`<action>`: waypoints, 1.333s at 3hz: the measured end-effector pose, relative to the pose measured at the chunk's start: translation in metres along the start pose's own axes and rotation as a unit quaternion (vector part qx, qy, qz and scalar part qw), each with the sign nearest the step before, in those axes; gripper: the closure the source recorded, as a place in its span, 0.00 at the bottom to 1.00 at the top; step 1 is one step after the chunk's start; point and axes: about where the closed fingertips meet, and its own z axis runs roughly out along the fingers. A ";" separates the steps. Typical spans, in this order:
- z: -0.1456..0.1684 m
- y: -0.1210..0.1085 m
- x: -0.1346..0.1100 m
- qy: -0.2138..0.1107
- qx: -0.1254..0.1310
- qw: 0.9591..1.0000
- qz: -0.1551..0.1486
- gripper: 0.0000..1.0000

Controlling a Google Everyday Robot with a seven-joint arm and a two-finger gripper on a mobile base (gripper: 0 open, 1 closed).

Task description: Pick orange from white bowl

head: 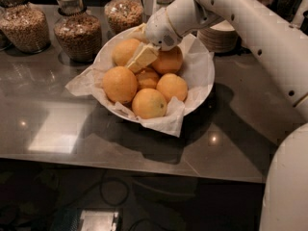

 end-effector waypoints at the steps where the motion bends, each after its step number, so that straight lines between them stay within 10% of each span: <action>1: -0.002 0.000 -0.002 0.000 0.000 1.000 0.000 0.61; 3: -0.024 0.006 -0.014 -0.023 0.036 0.999 -0.018 1.00; 4: -0.061 0.011 -0.040 -0.048 0.077 0.994 -0.054 1.00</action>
Offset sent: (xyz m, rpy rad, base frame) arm -0.0158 -0.0290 -0.0327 0.0332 0.0255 -0.1482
